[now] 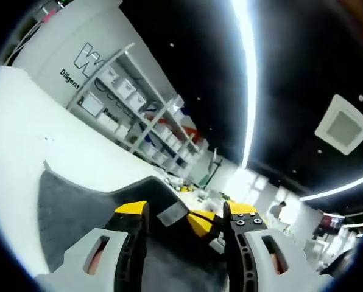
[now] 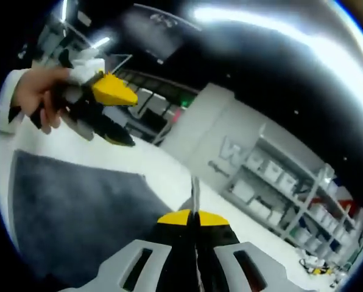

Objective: Open the folded towel by lifting each exposed corner and separating the folded layers until the towel lies flat within the target outline without major curled edges

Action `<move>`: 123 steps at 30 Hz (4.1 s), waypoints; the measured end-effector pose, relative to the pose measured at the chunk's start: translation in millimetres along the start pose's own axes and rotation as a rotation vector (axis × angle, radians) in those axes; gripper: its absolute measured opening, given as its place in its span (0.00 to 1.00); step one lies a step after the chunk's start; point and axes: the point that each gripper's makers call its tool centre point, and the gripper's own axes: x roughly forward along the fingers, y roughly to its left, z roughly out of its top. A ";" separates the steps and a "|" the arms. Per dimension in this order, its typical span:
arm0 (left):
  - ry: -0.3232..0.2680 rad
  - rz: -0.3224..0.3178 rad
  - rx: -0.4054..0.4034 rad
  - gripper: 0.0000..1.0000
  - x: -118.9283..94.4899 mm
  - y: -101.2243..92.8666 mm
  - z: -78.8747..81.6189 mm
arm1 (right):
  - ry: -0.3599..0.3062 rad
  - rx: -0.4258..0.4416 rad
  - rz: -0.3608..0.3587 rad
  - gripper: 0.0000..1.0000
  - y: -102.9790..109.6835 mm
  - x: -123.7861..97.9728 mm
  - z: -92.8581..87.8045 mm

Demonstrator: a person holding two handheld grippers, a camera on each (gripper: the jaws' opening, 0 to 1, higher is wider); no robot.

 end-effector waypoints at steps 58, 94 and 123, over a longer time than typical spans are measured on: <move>0.115 -0.078 -0.199 0.19 45.5 38.8 -41.9 | -0.068 -0.514 0.088 0.00 79.5 -1.3 16.7; 0.013 -0.043 -0.040 0.03 29.0 41.3 -7.7 | 0.138 -0.122 0.278 0.44 76.8 -36.2 24.6; -0.034 0.019 -0.020 0.03 23.5 60.4 -0.3 | 0.149 -0.058 0.733 0.51 106.8 -124.2 7.8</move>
